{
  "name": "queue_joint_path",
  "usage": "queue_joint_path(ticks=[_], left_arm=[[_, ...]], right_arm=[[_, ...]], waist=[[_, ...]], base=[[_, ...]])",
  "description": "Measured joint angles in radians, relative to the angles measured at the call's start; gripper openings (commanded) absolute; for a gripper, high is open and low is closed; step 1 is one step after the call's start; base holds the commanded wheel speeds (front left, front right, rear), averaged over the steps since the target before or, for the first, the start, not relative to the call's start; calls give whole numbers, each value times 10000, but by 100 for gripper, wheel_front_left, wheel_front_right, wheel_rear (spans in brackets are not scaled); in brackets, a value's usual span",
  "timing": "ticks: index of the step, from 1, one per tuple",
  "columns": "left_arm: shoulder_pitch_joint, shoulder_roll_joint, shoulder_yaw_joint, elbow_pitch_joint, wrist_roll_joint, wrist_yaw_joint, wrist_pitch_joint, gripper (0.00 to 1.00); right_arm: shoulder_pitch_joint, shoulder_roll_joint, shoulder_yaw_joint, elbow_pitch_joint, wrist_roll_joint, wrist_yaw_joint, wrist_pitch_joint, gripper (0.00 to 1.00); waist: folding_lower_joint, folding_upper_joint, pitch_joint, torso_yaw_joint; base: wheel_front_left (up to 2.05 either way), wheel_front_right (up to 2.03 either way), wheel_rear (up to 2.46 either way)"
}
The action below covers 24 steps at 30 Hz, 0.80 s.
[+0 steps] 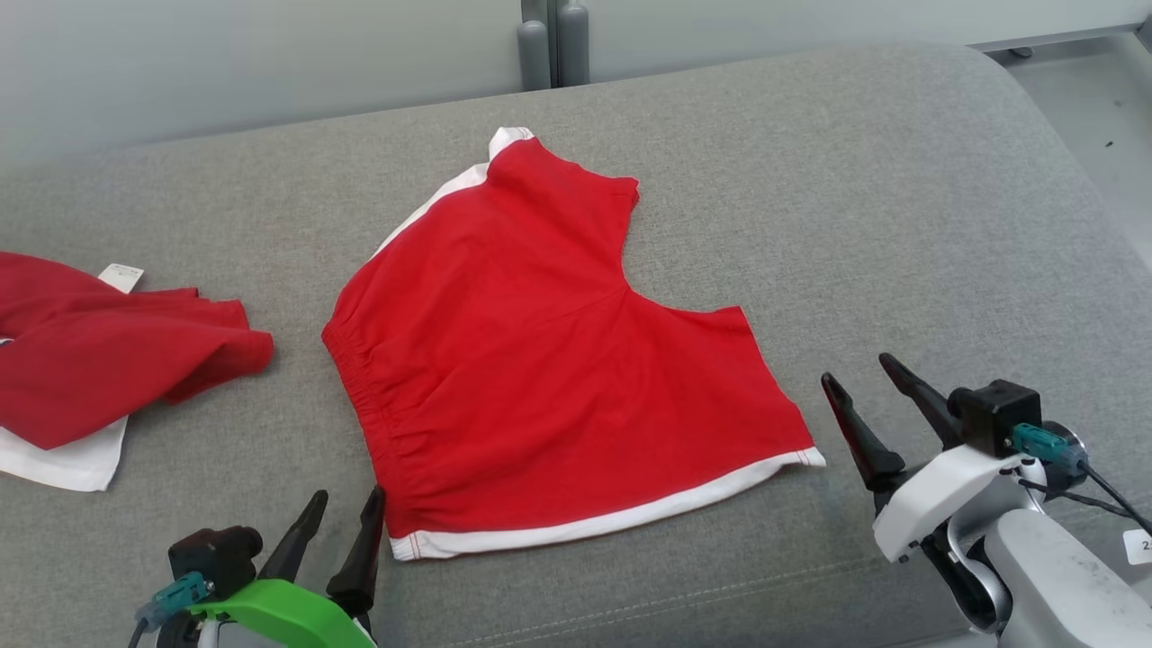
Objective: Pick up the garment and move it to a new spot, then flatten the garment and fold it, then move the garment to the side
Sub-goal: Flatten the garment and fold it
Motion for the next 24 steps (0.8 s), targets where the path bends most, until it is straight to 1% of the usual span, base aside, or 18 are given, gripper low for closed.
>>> queue_joint_path(ticks=[3,5,8,12,15,18,21,24], left_arm=[[-34,-6,31,-219,295,109,-88,100],[-91,-17,73,-366,479,295,-173,100],[-249,-134,242,-675,928,631,-226,100],[-278,-405,305,-871,1214,920,-261,100],[-277,-489,407,-988,1517,1116,-263,100],[-272,-637,656,-1174,1701,1237,-263,100],[-271,-767,955,-1476,2088,1312,-263,100],[-215,-880,1175,-1645,2259,1325,-265,100]], right_arm=[[-37,-4,-146,-322,-155,-155,-2,100],[-57,19,-257,-543,-226,-244,-2,100],[-113,215,-460,-963,-378,-430,-2,100],[-139,527,-665,-1296,-454,-658,-2,100],[-136,765,-876,-1513,-454,-796,-2,100],[-133,940,-1034,-1714,-456,-965,-2,100],[-125,1039,-1057,-1854,-604,-968,-8,100],[-90,1076,-1060,-1941,-696,-1053,-15,100]], waist=[[0,0,-142,-26],[0,0,-245,-41],[0,0,-458,-74],[0,0,-665,-102],[0,0,-804,-116],[0,0,-906,-116],[0,0,-931,-100],[0,0,-943,-72]], base=[[0,0,0],[0,0,0],[0,0,0],[0,0,0],[0,0,0],[0,0,0],[0,0,0],[0,0,0]])
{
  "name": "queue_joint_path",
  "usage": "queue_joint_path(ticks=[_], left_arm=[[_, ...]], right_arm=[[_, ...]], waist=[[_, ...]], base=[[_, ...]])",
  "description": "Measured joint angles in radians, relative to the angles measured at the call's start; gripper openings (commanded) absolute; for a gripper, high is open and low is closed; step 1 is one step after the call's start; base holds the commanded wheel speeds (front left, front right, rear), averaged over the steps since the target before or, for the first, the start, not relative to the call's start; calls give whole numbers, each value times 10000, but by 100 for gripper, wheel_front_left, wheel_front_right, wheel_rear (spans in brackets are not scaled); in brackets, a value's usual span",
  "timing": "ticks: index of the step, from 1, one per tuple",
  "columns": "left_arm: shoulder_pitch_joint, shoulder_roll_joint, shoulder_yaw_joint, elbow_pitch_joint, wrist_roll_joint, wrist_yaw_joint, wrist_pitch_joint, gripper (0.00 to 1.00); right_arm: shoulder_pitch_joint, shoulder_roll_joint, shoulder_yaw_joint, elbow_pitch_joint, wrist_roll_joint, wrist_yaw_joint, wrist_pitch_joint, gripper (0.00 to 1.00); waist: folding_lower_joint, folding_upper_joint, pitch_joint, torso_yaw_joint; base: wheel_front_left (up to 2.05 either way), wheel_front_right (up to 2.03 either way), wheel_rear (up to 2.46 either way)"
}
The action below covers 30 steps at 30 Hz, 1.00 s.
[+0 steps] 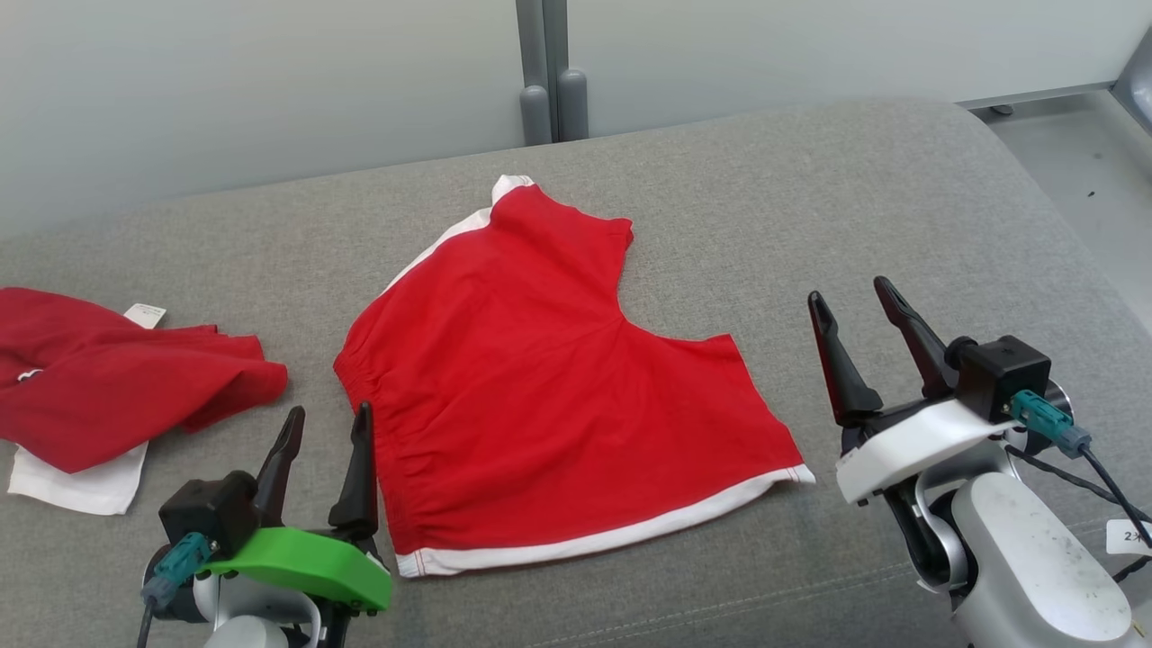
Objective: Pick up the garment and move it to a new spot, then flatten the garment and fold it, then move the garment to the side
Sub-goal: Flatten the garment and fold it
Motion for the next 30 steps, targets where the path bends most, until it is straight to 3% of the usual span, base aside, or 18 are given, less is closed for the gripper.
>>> queue_joint_path(ticks=[10,30], left_arm=[[533,-362,685,-407,667,163,-27,100],[1174,-736,1011,-708,1340,176,-27,100]], right_arm=[[369,174,-19,-65,-111,-75,0,100],[566,328,-222,-21,-268,-61,0,100]], waist=[[0,0,-62,126],[0,0,-87,242]], base=[[0,0,0],[0,0,0]])
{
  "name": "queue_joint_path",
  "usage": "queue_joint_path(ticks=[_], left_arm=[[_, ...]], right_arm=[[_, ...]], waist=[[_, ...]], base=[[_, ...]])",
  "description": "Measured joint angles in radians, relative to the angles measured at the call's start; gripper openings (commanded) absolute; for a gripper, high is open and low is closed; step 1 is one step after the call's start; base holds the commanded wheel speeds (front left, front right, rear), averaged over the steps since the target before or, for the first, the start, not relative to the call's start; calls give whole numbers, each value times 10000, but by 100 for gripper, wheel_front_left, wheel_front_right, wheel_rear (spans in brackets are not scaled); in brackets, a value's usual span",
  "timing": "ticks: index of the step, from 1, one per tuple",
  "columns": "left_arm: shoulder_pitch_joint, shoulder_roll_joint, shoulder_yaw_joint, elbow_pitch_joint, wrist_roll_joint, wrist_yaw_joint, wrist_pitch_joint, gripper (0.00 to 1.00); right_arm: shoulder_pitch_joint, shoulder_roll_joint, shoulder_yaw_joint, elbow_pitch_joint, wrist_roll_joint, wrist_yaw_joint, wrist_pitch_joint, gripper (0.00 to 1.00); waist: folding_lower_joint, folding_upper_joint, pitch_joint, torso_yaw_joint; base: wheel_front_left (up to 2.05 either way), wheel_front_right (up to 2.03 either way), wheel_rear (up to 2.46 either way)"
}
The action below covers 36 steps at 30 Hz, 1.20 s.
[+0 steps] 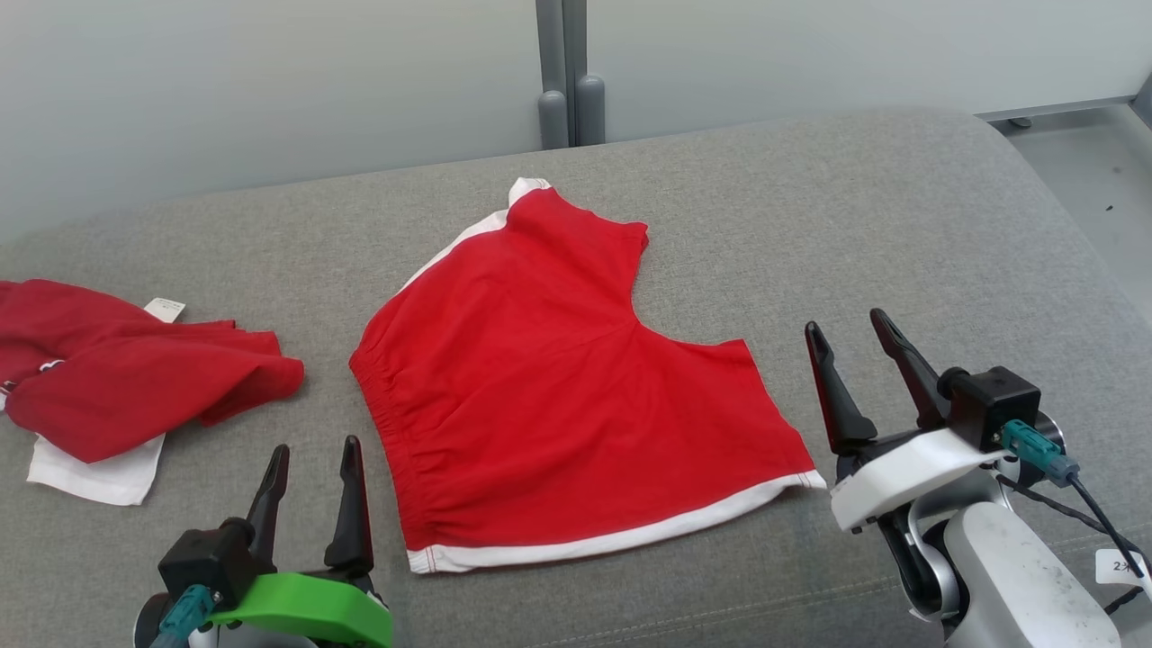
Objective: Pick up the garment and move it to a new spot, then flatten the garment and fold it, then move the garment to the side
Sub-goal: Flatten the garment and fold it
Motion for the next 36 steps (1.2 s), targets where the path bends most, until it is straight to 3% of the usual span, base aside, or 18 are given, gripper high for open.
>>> queue_joint_path(ticks=[6,11,20,36], left_arm=[[153,-10,-13,-8,56,0,0,100],[455,8,-625,376,192,-38,130,100],[581,378,-1298,1022,376,-629,765,100],[179,378,-1329,2140,359,-999,610,100]], right_arm=[[66,35,-59,184,-2,0,0,100],[354,-98,-58,581,-2,77,0,100],[381,-405,-132,1049,-19,169,0,100],[320,-307,-290,1260,-19,357,0,100]], waist=[[0,0,22,0],[0,0,120,5],[0,0,541,13],[0,0,1115,-435]], base=[[0,0,0],[0,0,0],[0,0,0],[0,0,0]])
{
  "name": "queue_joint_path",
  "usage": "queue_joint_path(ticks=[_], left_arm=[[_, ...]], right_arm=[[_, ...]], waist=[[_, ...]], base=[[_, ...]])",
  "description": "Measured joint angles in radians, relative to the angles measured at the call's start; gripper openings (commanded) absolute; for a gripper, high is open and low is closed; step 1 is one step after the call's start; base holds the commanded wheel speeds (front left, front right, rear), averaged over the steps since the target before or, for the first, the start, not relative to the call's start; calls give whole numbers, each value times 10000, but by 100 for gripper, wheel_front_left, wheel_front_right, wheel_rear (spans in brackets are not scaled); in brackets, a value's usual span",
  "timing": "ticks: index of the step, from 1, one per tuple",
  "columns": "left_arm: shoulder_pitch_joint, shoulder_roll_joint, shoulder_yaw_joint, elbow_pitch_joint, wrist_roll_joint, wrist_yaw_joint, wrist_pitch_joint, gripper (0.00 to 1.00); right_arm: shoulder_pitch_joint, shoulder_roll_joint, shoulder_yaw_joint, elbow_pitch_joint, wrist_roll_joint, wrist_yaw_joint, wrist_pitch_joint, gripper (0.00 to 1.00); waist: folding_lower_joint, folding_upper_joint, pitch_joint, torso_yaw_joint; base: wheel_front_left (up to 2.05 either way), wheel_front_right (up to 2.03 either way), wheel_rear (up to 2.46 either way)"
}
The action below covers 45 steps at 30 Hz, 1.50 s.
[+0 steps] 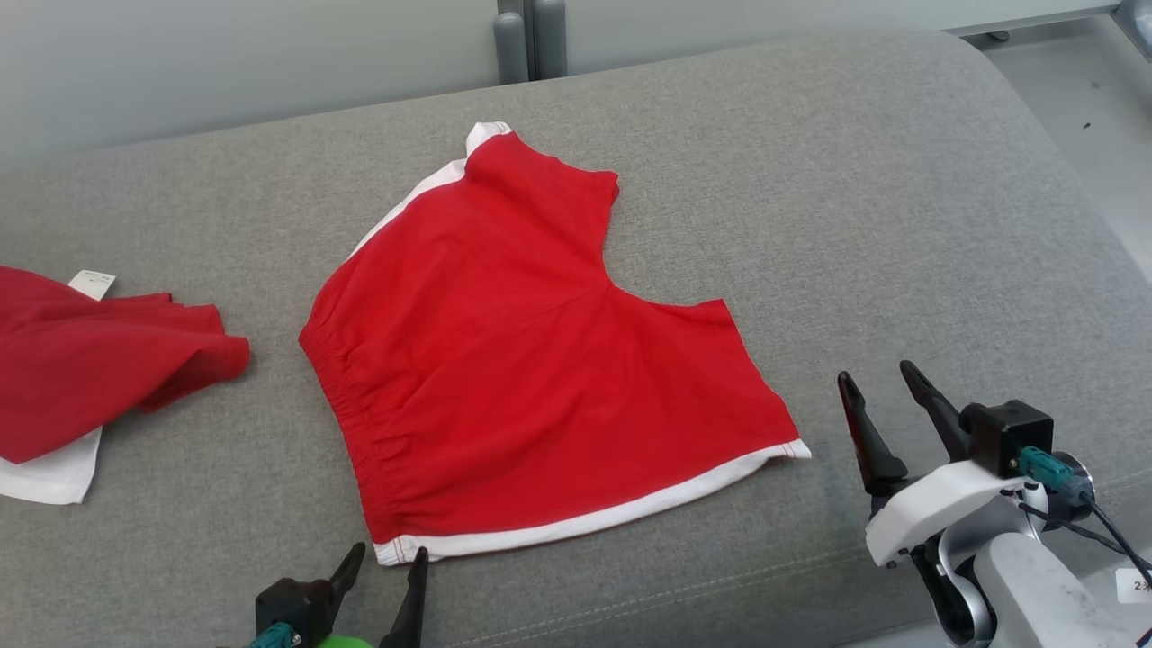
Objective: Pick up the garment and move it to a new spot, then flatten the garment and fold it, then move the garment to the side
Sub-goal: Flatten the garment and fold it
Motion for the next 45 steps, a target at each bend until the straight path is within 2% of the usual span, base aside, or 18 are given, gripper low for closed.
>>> queue_joint_path(ticks=[10,14,17,19,23,26,33,45], left_arm=[[-174,-82,-150,527,86,-255,-215,100],[-205,-142,-203,596,96,-293,-311,49],[-342,-194,-259,646,178,-355,-322,29],[-404,-203,-249,652,176,-355,-405,0],[-409,-211,-259,755,178,-431,-407,0],[-409,-221,-265,788,182,-441,-485,0],[-491,-295,-368,790,265,-520,-493,0],[-719,-357,-316,786,368,-598,-523,0]], right_arm=[[-13,38,-226,226,0,13,0,100],[7,84,-224,454,0,88,0,100],[70,84,-242,675,2,115,0,100],[71,104,-207,796,2,176,0,100],[82,153,-115,1172,4,295,0,100],[153,201,75,1609,38,522,0,100],[260,293,318,2236,105,729,2,100],[-511,217,1078,2441,-832,876,0,100]], waist=[[0,0,52,-140],[0,0,33,-99],[0,0,7,-14],[0,0,-14,30],[0,0,-49,86],[0,0,-68,129],[0,0,-16,367],[0,0,244,745]], base=[[0,0,0],[0,0,0],[0,0,0],[0,0,0],[0,0,0],[0,0,0],[0,0,0],[0,0,0]])
